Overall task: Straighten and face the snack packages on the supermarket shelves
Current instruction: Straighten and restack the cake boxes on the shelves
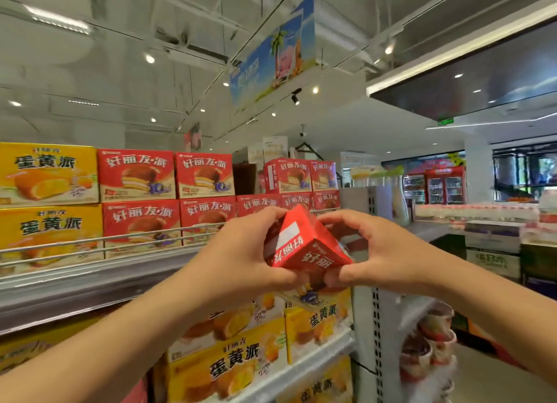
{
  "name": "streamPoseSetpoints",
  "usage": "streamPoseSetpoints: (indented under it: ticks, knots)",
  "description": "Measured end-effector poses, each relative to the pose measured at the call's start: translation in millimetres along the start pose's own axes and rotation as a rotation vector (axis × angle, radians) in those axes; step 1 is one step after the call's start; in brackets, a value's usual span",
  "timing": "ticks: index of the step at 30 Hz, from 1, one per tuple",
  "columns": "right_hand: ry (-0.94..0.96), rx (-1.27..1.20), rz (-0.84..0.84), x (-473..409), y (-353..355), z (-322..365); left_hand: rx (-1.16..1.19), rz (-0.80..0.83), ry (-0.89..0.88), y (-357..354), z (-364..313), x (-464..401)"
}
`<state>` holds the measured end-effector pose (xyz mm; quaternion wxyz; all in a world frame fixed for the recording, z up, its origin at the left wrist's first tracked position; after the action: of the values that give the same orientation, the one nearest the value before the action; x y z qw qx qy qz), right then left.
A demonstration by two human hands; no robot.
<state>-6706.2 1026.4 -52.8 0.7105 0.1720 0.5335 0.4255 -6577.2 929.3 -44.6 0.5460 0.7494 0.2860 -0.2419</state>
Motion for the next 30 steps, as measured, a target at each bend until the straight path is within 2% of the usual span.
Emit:
streamPoseSetpoints:
  ticks: [4,7,9,11,13,18,23,30]
  knots:
    - [0.072,-0.016,-0.02,-25.7,5.7,-12.5,-0.013,-0.027,0.089,7.8,12.5,-15.3]
    - [0.083,-0.024,-0.05,-53.5,10.7,-26.7,-0.124,-0.192,0.094,47.8,30.0,-37.2]
    - [0.108,0.007,-0.066,-77.0,17.6,-31.9,-0.507,-0.272,0.026,75.6,39.4,-56.7]
    - [0.144,0.018,-0.084,-101.0,26.2,-31.7,-0.907,-0.265,-0.003,93.4,54.0,-76.3]
    - [0.181,0.031,-0.124,-122.2,36.2,-30.7,-1.097,-0.214,0.067,107.1,78.2,-94.5]
    - [0.27,0.089,-0.228,-170.7,61.1,-29.3,-1.195,-0.131,0.271,119.1,122.8,-106.1]
    - [0.365,0.357,-0.284,-223.3,74.2,-23.2,-1.339,-0.114,0.267,118.8,132.9,-102.3]
    - [0.442,0.553,-0.197,-266.4,51.4,-17.5,-1.355,-0.152,0.251,123.8,137.3,-101.7]
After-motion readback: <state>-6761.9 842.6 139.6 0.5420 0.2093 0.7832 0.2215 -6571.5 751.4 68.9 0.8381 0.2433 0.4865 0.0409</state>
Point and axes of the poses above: each hand's wrist, its own x-axis away from the middle knuckle, its own y-axis out of the back of the hand, z = x × y, the point moved 8 cm from there along -x, towards the middle knuckle, and after that the axes turned 1 degree about -z, right-handed, at the moved point
